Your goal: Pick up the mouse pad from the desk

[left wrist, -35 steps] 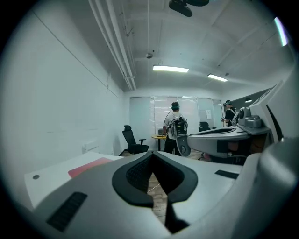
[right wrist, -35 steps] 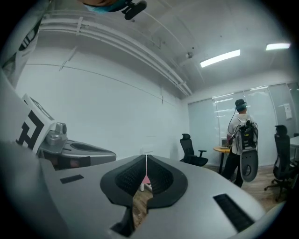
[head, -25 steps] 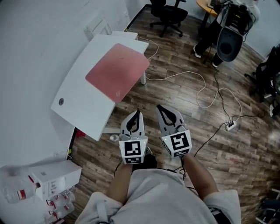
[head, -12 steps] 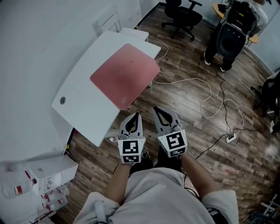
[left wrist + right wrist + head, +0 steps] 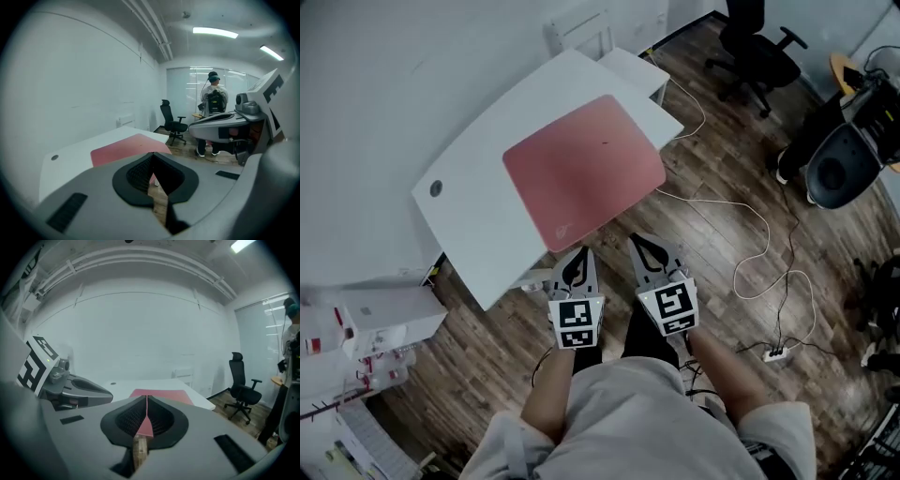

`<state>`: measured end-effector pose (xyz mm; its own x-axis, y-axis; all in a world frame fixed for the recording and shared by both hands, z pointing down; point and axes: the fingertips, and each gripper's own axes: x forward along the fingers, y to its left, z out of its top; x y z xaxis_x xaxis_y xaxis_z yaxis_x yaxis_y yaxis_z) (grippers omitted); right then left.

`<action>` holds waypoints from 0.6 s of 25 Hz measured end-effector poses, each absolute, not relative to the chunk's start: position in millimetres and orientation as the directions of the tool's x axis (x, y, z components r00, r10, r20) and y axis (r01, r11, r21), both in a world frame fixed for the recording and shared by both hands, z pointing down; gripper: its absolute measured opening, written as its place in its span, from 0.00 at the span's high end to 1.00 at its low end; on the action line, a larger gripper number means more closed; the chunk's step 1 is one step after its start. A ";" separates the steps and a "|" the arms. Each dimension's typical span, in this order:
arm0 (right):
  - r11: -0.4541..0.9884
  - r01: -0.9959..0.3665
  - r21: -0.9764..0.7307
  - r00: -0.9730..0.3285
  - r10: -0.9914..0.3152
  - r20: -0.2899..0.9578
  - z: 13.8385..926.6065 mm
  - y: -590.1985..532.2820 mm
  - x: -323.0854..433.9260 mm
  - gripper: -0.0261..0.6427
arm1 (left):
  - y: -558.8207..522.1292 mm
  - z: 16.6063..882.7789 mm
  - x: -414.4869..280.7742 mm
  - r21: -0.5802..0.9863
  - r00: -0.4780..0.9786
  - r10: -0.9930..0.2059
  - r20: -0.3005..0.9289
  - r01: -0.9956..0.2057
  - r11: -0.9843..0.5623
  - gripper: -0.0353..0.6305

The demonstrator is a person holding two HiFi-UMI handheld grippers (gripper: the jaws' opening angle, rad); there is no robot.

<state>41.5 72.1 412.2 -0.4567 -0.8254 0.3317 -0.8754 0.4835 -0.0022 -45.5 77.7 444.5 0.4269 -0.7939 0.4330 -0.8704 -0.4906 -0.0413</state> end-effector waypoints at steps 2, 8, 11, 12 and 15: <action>0.524 -0.851 -0.019 -0.496 -0.793 0.355 425.7 58.0 48.5 0.90 | 68.1 455.1 -43.3 -0.033 0.381 -0.803 0.458 -0.895 -0.444 0.93; 0.615 -0.786 -0.066 -0.574 -0.686 0.447 483.0 32.1 58.1 0.90 | 60.6 505.2 -32.4 0.012 0.285 -0.781 0.555 -0.942 -0.335 0.93; 0.636 -0.766 -0.097 -0.598 -0.647 0.473 501.6 29.0 58.2 0.90 | 65.4 529.2 -32.8 0.045 0.243 -0.766 0.595 -0.962 -0.271 0.93; 0.638 -0.762 -0.108 -0.603 -0.639 0.479 507.2 27.2 58.6 0.90 | 65.8 536.5 -34.3 0.055 0.228 -0.763 0.604 -0.968 -0.246 0.93; 0.637 -0.759 -0.135 -0.608 -0.617 0.500 525.7 20.2 61.1 0.90 | 63.6 557.8 -40.8 0.092 0.184 -0.758 0.625 -0.982 -0.162 0.93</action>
<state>61.1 20.2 525.7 -0.6076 -0.6170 0.5001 -0.7586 0.6374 -0.1351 -40.8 63.6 557.8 0.1839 -0.7583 0.6254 -0.9824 -0.1622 0.0922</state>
